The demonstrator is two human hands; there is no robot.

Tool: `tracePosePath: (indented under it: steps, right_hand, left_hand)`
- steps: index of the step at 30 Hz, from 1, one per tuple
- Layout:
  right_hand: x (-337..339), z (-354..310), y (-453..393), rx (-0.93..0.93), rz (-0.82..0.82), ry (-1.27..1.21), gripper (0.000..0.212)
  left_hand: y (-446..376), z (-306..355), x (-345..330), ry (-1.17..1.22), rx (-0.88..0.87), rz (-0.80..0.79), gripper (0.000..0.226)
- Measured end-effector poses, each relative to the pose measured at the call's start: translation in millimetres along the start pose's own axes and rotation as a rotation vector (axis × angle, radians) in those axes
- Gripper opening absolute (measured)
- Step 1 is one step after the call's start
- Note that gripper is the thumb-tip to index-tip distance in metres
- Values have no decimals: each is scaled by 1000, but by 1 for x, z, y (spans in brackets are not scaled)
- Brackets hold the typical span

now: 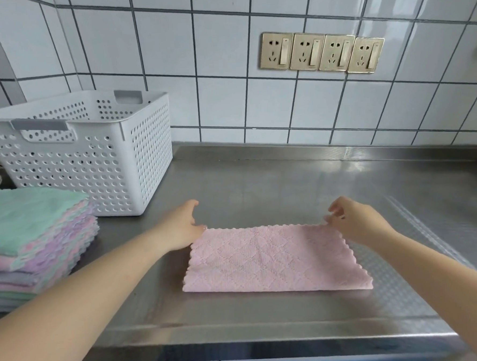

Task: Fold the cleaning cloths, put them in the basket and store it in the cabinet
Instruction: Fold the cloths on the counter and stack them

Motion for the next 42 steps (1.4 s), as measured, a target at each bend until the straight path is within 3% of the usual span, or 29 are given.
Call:
tracePosePath:
  steps: [2,5,8,14,16,18,21,24,27,31,35,42]
  right_hand:
    - [1,-22,12,129,44,92,37]
    - [-27,-68,44,338,-6,167,46]
    - [-67,-100,71,460,-8,256,56]
    - [-86,-72,79,388,-3,246,90]
    - [-82,-54,74,314,-42,282,98]
    - [-73,-36,70,242,-55,318,92]
    - [-65,-11,67,161,-90,325,74]
    - [-63,-3,63,129,-99,348,73]
    - [-54,-30,67,261,-70,261,58]
    - [-54,-86,77,470,-137,62,41]
    - [-66,-107,69,513,-140,187,30]
    - [-63,-107,65,616,-151,306,36]
  left_hand:
    - [1,26,5,-213,-120,63,57]
    - [4,78,-34,-208,-318,-73,42]
    - [10,115,-77,-221,-448,-127,42]
    - [26,94,-95,-379,-419,-84,58]
    - [26,78,-88,-386,-365,-109,74]
    - [24,64,-78,-392,-312,-110,83]
    - [23,40,-71,-327,-226,-135,60]
    - [25,33,-63,-319,-193,-108,57]
    - [45,82,-50,-234,-455,20,50]
    - [86,152,-61,-184,-758,-70,35]
    - [89,165,-74,-341,-791,-60,29]
    - [96,169,-71,-424,-881,48,18]
Point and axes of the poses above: each hand's wrist, its own y-axis away from the middle knuckle, its own x-axis out of the back of the hand, z = x × y, the point moved 10 cm from there along -y, towards the middle knuckle, and after that the axes turned 10 degrees about -x, right-handed, at the moved point
